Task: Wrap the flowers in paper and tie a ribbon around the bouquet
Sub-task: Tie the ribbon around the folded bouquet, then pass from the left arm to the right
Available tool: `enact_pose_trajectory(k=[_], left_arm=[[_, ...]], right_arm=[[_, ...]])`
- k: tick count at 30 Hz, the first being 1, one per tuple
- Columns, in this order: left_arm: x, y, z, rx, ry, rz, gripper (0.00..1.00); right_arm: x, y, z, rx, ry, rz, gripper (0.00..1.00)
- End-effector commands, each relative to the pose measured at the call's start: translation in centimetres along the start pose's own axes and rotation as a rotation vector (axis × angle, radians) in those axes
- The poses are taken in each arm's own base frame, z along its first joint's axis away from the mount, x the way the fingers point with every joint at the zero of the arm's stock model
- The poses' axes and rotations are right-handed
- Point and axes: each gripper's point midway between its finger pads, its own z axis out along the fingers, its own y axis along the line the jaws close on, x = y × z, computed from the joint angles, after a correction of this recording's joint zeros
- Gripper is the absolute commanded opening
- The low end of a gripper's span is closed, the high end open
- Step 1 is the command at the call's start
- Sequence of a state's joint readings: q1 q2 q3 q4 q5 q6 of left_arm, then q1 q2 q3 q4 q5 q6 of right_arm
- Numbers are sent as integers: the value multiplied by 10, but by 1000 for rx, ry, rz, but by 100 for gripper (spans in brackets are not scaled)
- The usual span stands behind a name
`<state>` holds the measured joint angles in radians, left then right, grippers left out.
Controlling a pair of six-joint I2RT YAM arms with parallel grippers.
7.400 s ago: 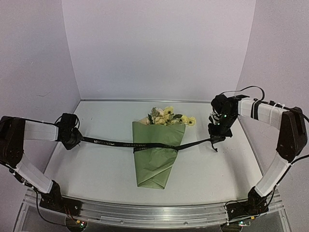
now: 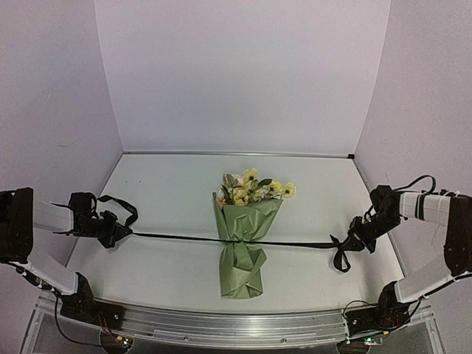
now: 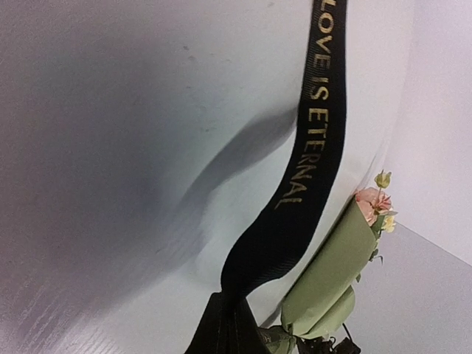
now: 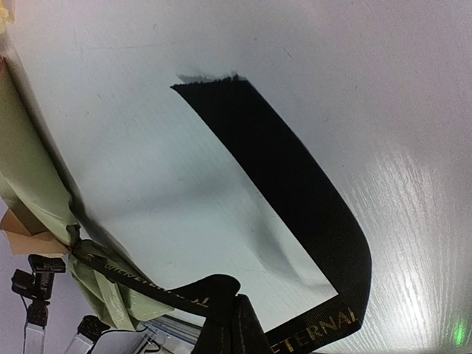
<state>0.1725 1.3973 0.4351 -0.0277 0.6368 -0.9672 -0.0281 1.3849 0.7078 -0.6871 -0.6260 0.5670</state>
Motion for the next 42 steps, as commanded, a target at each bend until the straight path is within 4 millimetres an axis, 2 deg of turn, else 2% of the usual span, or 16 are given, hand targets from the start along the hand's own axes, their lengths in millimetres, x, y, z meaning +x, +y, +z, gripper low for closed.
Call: enact_pose_trajectory(k=[1, 4, 8, 12, 13, 16, 20, 25, 28, 30, 33, 35, 39, 42], left_arm=[[-57, -48, -18, 2, -311, 220, 0], [-21, -69, -5, 43, -223, 311, 0], [27, -98, 3, 107, -118, 436, 0], [63, -135, -3, 192, -43, 559, 0], [68, -142, -6, 209, -33, 580, 0], [83, -166, -16, 274, -16, 644, 0], [100, -192, -30, 362, 20, 701, 0], [117, -214, -49, 445, 29, 776, 0], [125, -222, -58, 483, 40, 808, 0], [129, -225, -62, 498, 43, 822, 0], [132, -227, -64, 503, 37, 839, 0], [132, -226, -65, 502, 32, 843, 0], [134, -224, -65, 499, 33, 846, 0], [138, -225, -67, 507, 36, 851, 0]], right_arm=[[-31, -52, -31, 376, -201, -72, 0], [-24, -42, -31, 422, -195, -197, 3], [-21, -29, -41, 462, -257, -331, 38], [-13, -4, -50, 431, -305, -430, 53], [-10, 5, -49, 387, -314, -431, 59], [-3, 52, -43, 229, -355, -518, 76], [22, 115, -37, 125, -336, -706, 98], [44, 199, -8, -202, -195, -622, 98], [42, 242, 2, -339, -130, -492, 98], [41, 254, 11, -319, -126, -466, 98], [60, 249, 9, -140, -215, -728, 98], [73, 255, 4, -76, -225, -846, 98], [79, 268, 5, -56, -165, -791, 98], [90, 293, 21, -152, -84, -756, 98]])
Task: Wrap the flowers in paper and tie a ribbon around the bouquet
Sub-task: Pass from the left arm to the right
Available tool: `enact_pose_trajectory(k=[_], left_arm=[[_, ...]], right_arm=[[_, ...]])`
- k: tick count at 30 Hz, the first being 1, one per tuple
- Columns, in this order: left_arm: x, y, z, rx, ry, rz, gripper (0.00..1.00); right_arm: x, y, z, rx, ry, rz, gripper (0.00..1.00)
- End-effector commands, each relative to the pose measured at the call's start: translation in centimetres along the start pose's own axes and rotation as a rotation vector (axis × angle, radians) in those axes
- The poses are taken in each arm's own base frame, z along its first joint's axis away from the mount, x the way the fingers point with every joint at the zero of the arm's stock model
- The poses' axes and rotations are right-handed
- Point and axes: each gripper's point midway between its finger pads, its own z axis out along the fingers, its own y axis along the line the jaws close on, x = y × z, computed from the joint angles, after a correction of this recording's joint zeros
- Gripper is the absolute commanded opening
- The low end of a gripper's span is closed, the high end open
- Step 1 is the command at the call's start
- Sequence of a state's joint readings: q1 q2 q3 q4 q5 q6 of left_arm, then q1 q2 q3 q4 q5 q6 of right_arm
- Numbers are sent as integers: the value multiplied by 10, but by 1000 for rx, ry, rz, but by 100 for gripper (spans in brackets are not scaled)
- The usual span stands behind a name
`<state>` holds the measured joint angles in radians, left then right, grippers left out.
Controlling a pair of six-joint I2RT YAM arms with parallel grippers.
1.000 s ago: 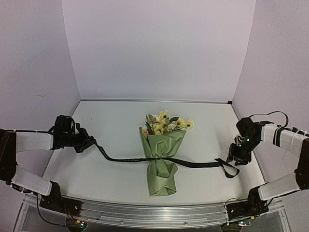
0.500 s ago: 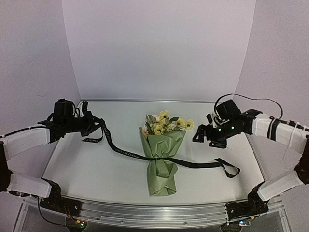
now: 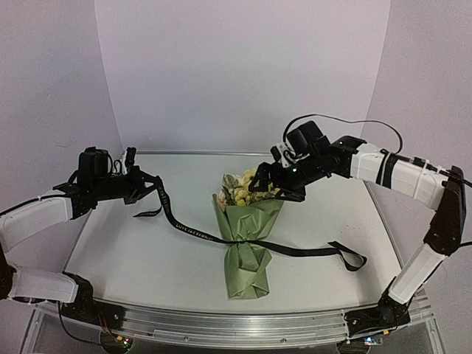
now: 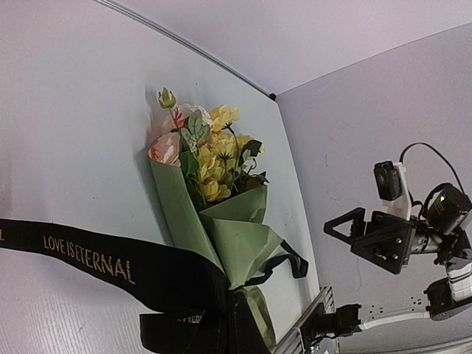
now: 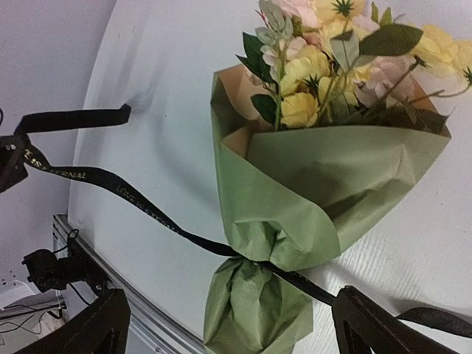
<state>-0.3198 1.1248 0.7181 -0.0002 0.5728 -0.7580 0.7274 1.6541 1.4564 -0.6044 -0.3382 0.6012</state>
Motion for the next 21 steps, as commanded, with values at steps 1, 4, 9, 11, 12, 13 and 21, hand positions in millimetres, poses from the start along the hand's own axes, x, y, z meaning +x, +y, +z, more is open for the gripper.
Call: enact_pose_trajectory(k=[1, 4, 9, 11, 12, 13, 21], left_arm=[[-13, -30, -9, 63, -42, 71, 0], [-10, -33, -10, 68, -41, 78, 0], [-10, -35, -12, 68, -46, 82, 0], [-9, -35, -13, 67, -47, 84, 0], [-9, -35, -13, 67, -47, 83, 0], [-9, -34, -13, 66, -47, 83, 0], [-9, -39, -16, 78, -53, 85, 0]], right_arm=[[-5, 4, 26, -30, 85, 97, 98], [-8, 36, 38, -113, 133, 81, 98], [16, 21, 20, 347, 140, -394, 98], [15, 22, 26, 361, 95, -384, 98], [15, 24, 29, 344, 76, -344, 98], [14, 20, 32, 352, 45, -293, 98], [11, 54, 61, 207, -5, -328, 98]])
